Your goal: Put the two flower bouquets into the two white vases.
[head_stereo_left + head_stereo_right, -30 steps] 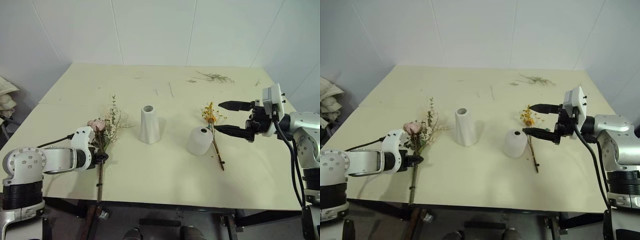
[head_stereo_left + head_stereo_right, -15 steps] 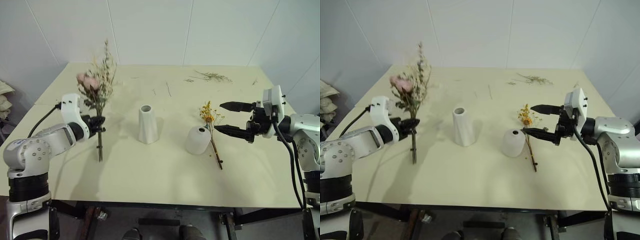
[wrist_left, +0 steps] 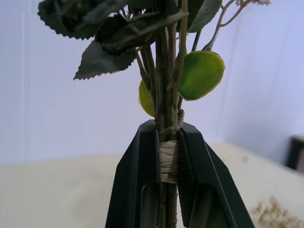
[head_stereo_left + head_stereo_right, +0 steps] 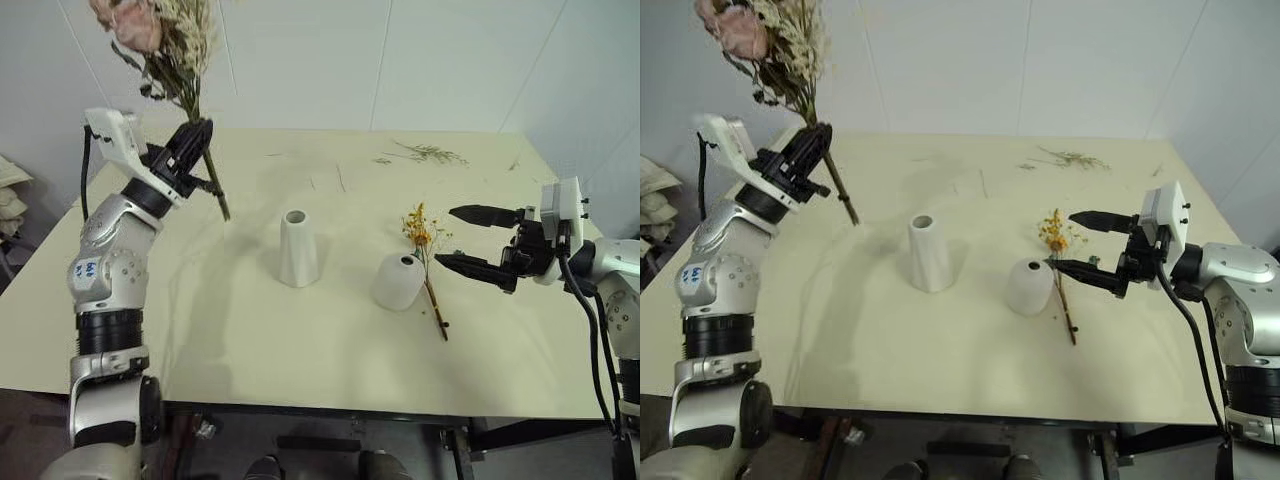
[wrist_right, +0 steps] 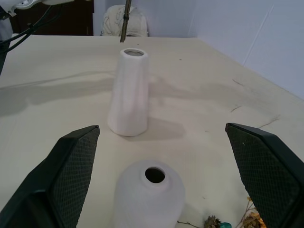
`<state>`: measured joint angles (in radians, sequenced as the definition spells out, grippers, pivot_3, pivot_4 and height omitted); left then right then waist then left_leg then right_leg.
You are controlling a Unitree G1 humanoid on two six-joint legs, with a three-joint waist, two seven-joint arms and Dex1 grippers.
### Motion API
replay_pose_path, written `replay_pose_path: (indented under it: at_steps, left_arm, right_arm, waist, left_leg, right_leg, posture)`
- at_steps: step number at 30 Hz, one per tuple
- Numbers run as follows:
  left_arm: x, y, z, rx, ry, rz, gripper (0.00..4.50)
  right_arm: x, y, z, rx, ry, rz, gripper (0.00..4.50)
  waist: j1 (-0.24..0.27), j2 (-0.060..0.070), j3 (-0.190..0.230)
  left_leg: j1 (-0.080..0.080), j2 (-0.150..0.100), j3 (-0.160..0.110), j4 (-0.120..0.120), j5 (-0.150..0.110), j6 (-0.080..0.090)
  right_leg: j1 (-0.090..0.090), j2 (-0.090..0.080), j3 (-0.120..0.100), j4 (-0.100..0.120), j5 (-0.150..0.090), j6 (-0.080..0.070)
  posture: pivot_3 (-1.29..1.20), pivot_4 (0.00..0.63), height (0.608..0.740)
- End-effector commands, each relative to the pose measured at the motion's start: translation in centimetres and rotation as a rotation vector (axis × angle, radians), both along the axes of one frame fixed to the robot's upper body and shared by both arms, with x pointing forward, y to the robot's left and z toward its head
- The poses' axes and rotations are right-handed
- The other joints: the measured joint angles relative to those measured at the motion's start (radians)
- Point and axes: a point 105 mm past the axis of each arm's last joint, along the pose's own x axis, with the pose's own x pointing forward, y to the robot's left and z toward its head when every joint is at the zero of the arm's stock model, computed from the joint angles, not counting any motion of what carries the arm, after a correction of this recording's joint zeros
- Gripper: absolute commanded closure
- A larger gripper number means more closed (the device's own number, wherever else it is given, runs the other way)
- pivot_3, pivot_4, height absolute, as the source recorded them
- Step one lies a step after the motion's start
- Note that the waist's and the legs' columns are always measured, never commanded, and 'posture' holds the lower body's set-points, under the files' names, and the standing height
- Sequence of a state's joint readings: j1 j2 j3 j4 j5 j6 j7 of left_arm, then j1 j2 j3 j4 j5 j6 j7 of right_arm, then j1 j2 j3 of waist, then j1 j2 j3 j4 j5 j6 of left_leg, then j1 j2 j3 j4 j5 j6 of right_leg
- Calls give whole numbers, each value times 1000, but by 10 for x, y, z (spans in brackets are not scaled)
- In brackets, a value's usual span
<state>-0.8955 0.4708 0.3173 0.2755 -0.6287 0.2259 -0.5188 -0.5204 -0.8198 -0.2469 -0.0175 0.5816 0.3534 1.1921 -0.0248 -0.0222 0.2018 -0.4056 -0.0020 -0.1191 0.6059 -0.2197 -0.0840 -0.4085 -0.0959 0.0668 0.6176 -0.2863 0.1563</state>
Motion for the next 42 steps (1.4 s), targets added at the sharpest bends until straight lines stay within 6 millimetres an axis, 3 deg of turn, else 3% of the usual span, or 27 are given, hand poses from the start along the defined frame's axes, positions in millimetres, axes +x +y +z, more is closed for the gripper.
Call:
replay_pose_path:
  at_steps: [1, 4, 8, 12, 16, 20, 25, 42]
  left_arm:
    - [-15, -17, 28, -13, -187, -144, 4340]
    - [-20, -40, 29, 5, -259, -295, 4340]
    - [-20, -63, 22, 37, -232, -492, 4340]
    - [-23, -70, 20, 38, -256, -596, 4340]
    - [-17, -70, 24, -9, -259, -616, 4340]
    - [-13, -77, 13, 66, -215, -626, 4340]
    - [-14, -76, 13, 78, -210, -623, 4340]
    - [-9, -76, 3, 135, -147, -578, 4340]
  right_arm:
    - [-8, -2, 13, 8, -60, -8, 0]
    - [-10, -3, 12, 13, -61, -23, 0]
    - [-13, -4, 10, 27, -65, -44, 0]
    - [-18, -6, 8, 35, -67, -60, 0]
    - [-21, -7, 6, 38, -67, -77, 0]
    - [-26, -9, 6, 41, -70, -96, 0]
    - [-31, -12, 3, 44, -66, -120, 0]
    - [-32, -11, 2, 46, -60, -130, 0]
  waist:
    - [0, 0, 0]
    - [0, 0, 0]
    - [-4, 0, 0]
    - [-5, 0, 0]
    - [-2, -1, 0]
    - [-3, -1, 0]
    - [-3, -1, 1]
    - [-2, -1, 1]
  left_leg:
    - [0, 0, 0, 0, 0, 0]
    - [0, 0, 0, 0, 0, 0]
    - [0, 0, 0, 0, 0, 1]
    - [0, 0, 0, 0, 0, 1]
    - [0, 0, 0, 1, 0, 1]
    - [0, 0, 0, 2, -1, 1]
    - [0, 0, 0, 2, -1, 1]
    - [0, 0, 0, 3, -1, 1]
  right_leg:
    - [0, 0, 0, 0, 0, 0]
    - [0, 0, 0, 0, 0, 1]
    - [0, 0, 0, 0, 0, 1]
    - [0, 0, 0, 1, 0, 1]
    - [0, 0, 0, 1, 0, 1]
    - [0, 0, 0, 1, 0, 1]
    - [0, 0, 0, 1, 0, 1]
    - [0, 1, 0, 2, 0, 1]
  posture:
    - [0, 150, 740]
    - [0, 150, 740]
    - [0, 150, 740]
    - [0, 150, 740]
    - [0, 150, 740]
    - [0, 150, 740]
    - [0, 150, 740]
    - [0, 150, 740]
